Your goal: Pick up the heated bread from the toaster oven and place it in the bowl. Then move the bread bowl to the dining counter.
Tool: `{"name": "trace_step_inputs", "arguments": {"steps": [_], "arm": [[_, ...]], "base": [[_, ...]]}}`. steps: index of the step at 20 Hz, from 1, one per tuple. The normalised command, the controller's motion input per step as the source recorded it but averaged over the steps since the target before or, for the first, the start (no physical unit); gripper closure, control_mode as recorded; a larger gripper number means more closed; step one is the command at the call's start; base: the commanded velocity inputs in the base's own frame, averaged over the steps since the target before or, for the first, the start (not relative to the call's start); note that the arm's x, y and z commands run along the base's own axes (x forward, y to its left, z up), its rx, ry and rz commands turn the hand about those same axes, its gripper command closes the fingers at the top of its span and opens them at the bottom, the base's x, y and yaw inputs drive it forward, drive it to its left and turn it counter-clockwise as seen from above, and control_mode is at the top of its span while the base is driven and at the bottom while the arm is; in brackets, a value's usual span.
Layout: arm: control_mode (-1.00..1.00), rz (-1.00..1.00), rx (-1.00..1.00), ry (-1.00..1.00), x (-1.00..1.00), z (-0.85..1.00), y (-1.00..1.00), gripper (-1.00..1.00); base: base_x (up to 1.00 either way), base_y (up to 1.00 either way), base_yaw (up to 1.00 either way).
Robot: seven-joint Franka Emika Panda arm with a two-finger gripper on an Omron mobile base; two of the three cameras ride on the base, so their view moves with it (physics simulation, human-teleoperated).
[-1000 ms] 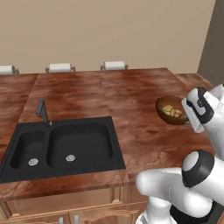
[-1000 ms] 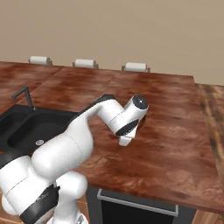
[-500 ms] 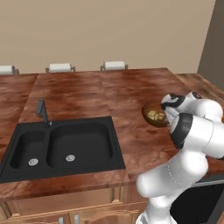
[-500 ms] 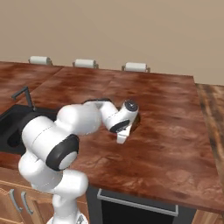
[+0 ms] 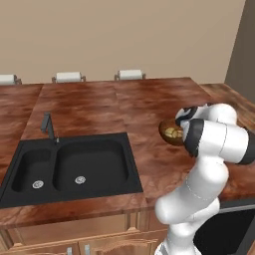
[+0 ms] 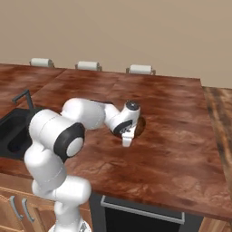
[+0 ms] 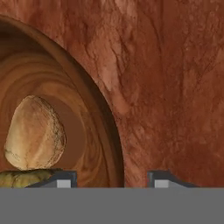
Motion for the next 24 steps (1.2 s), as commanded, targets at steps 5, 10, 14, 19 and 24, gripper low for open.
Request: {"name": "trace_step_inputs", "arguments": {"steps": [5, 10, 14, 19, 24], "arm": [[-1.00, 0.08, 0.00, -0.25, -0.98, 0.92, 0.00, -1.00], [-1.00, 0.17, -0.05, -0.41, -1.00, 0.96, 0.06, -1.00], [-1.00, 0.22, -0.12, -0.31, -1.00, 0.57, 0.45, -1.00], [-1.00, 0.27, -0.21, -0.11, -1.00, -0.03, 0.94, -1.00], [-1.00, 0.30, -0.40, 0.00, -1.00, -0.27, 1.00, -1.00]], "base": [[0.00, 0.00, 0.00], [0.00, 0.00, 0.00], [0.00, 0.00, 0.00], [0.00, 0.00, 0.00], [0.00, 0.00, 0.00]]}}
